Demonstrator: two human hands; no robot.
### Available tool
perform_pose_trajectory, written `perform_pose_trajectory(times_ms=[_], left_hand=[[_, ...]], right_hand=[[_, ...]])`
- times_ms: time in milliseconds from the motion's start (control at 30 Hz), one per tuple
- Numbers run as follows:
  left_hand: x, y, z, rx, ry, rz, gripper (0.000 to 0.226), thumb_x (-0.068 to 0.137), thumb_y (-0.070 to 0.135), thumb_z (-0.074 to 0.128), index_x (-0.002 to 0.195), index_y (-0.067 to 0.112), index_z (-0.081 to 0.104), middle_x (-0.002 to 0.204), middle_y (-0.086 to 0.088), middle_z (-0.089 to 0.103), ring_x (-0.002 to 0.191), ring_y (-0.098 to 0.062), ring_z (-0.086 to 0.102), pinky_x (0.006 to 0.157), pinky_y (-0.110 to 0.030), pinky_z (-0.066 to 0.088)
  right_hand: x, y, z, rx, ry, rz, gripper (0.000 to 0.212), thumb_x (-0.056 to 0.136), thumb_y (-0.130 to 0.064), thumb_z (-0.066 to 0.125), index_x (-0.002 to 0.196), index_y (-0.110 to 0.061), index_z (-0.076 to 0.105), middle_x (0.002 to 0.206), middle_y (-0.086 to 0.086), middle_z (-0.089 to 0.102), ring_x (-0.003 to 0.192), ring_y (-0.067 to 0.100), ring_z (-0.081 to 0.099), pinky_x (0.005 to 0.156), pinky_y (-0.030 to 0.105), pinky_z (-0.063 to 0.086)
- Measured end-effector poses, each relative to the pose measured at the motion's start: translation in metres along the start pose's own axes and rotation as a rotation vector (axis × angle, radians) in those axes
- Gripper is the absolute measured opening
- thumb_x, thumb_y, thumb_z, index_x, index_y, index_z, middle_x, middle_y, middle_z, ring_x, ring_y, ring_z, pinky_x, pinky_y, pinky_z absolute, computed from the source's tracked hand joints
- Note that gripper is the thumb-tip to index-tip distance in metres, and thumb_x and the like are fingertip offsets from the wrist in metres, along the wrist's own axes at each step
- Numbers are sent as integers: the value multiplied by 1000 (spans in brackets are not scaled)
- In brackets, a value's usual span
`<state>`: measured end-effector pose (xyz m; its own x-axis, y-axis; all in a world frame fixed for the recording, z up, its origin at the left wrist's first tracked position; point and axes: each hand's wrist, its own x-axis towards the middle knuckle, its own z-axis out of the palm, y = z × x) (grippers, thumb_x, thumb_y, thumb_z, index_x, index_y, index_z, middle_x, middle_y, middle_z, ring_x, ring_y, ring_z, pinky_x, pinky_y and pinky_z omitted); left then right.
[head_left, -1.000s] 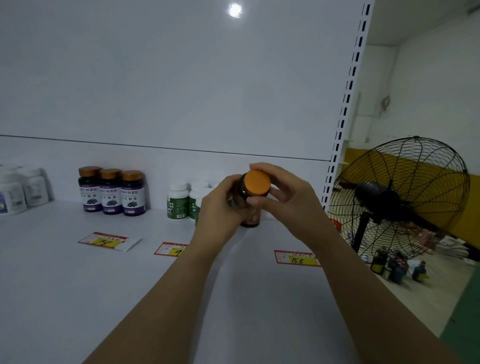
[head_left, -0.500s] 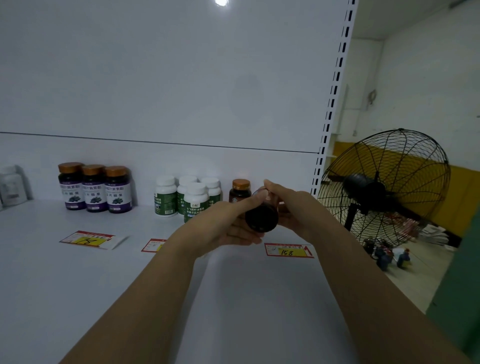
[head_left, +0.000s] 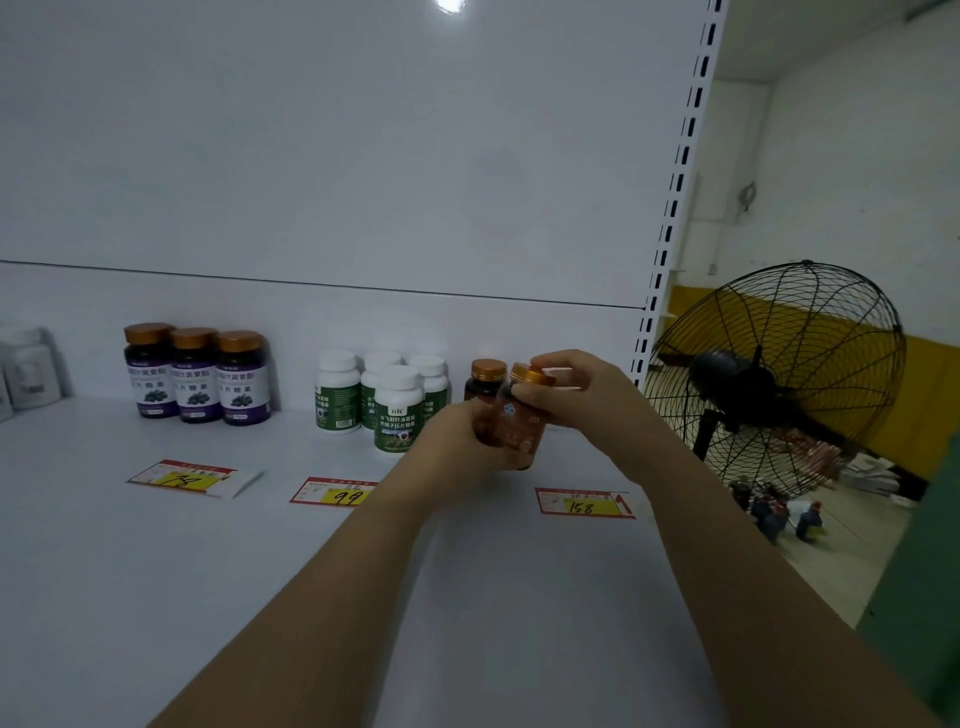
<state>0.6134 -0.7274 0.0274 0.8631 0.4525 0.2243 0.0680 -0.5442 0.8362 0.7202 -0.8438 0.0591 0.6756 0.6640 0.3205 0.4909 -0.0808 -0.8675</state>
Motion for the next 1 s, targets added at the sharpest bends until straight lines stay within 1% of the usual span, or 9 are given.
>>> perform_pose_trajectory(times_ms=[200,267,333,367,433,500,633,767,1000], left_hand=[[9,-6,14,153,15,32,56,79,35,72,128,20,50,124,1,60,110,-15,56,94,-24,43],[9,-9,23,268,-43,4,64,81,48,67,133,20,43,128,0,55,114,-16,54,91,-23,40],[7,-14,32,417,-119,-38,77,80,64,56,136,16,37,135,-6,49,117,-19,50,98,-28,42],[6,-17,35,523,-156,-53,88,79,71,49,142,11,30,143,-11,41,126,-22,44,106,-34,38],[2,-20,39,730,-203,-63,106,79,78,34,150,3,8,157,-16,13,143,-27,18,118,-40,18],[1,-21,40,805,-208,-54,107,80,79,23,149,1,0,158,-16,0,146,-26,4,120,-39,7],[1,-23,42,838,-223,-58,104,82,78,17,149,1,-2,158,-16,-3,146,-26,0,119,-37,2],[1,-22,43,855,-238,-71,103,82,78,15,150,3,-4,158,-15,-6,147,-25,-2,118,-37,0],[0,-21,42,844,-246,-80,101,83,77,14,150,4,-5,158,-13,-7,147,-24,-4,117,-36,-2]], right_hand=[[6,3,-4,-147,128,-97,38,77,-24,77,111,-18,61,111,1,63,96,16,63,81,33,57],[11,5,-7,-169,208,-125,37,78,-19,76,112,-18,61,110,0,61,95,13,60,75,22,52],[18,11,-6,-231,271,-134,38,79,-15,75,113,-15,60,109,1,61,94,12,54,70,17,43],[21,15,-5,-264,292,-134,38,79,-14,75,114,-13,59,110,3,61,94,12,52,72,18,41],[27,25,0,-313,321,-129,38,80,-14,74,114,-10,59,111,7,62,96,15,52,78,22,39],[30,33,6,-367,331,-122,38,81,-14,72,116,-8,58,113,10,61,101,22,54,80,24,39],[33,42,12,-480,335,-128,42,87,-16,66,127,-10,53,122,15,54,113,26,51,88,24,36],[31,49,14,-536,205,-65,57,93,-14,56,145,-19,34,134,15,41,122,28,44,100,29,36],[35,44,10,-648,94,-48,74,92,-9,54,152,-20,12,135,18,39,119,32,47,92,32,41]])
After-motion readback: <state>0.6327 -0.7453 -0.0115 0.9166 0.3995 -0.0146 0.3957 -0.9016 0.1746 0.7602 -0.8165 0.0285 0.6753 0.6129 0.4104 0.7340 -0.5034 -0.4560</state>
